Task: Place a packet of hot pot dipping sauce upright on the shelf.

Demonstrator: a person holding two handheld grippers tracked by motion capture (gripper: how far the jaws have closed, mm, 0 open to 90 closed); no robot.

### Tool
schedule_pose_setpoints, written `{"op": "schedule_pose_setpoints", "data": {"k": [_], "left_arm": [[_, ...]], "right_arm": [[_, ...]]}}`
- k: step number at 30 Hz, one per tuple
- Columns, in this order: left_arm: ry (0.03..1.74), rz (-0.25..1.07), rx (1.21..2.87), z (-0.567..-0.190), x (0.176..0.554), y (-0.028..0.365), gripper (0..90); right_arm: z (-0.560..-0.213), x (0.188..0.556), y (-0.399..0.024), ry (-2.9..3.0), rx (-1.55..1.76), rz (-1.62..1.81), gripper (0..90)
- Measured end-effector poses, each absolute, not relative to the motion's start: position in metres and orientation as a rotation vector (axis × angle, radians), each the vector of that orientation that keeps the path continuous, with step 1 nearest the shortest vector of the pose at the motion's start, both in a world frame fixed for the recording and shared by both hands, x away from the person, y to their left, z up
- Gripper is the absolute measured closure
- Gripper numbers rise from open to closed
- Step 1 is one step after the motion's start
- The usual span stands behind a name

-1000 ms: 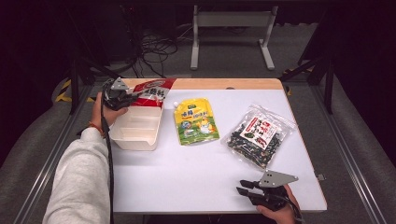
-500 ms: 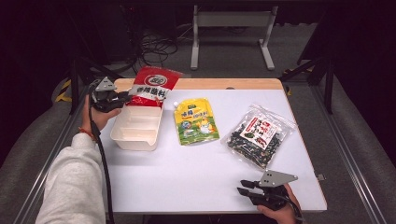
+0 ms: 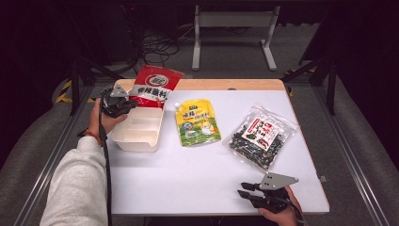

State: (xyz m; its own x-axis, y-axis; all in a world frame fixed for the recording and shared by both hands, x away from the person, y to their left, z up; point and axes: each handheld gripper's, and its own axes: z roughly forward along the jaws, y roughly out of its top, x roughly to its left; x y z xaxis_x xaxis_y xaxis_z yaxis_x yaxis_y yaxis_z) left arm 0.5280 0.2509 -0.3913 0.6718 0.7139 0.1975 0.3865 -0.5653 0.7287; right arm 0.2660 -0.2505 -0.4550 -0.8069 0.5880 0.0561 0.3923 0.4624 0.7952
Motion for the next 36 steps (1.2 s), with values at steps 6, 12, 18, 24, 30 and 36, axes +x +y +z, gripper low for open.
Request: {"op": "schedule_pose_setpoints", "data": {"k": [6,12,18,24,30,36], "left_arm": [[0.842,0.634,2.256,-0.395,0.536,0.248,89.8],[0.861,0.613,2.14,-0.392,0.531,0.262,89.8],[0.882,0.658,2.076,-0.383,0.525,0.274,81.9],[0.916,0.677,2.058,-0.383,0.531,0.273,64.7],[0.897,0.648,2.138,-0.383,0.545,0.26,66.4],[0.915,0.652,2.192,-0.387,0.551,0.257,73.2]], "right_arm": [[-0.456,0.267,-0.251,2.489,0.857,1.264,68.6],[-0.457,0.267,-0.25,2.496,0.854,1.259,68.6],[-0.455,0.267,-0.252,2.479,0.862,1.266,68.6],[-0.455,0.266,-0.251,2.479,0.855,1.26,68.1],[-0.455,0.267,-0.252,2.481,0.859,1.257,67.9],[-0.455,0.267,-0.253,2.487,0.857,1.272,67.5]]}}
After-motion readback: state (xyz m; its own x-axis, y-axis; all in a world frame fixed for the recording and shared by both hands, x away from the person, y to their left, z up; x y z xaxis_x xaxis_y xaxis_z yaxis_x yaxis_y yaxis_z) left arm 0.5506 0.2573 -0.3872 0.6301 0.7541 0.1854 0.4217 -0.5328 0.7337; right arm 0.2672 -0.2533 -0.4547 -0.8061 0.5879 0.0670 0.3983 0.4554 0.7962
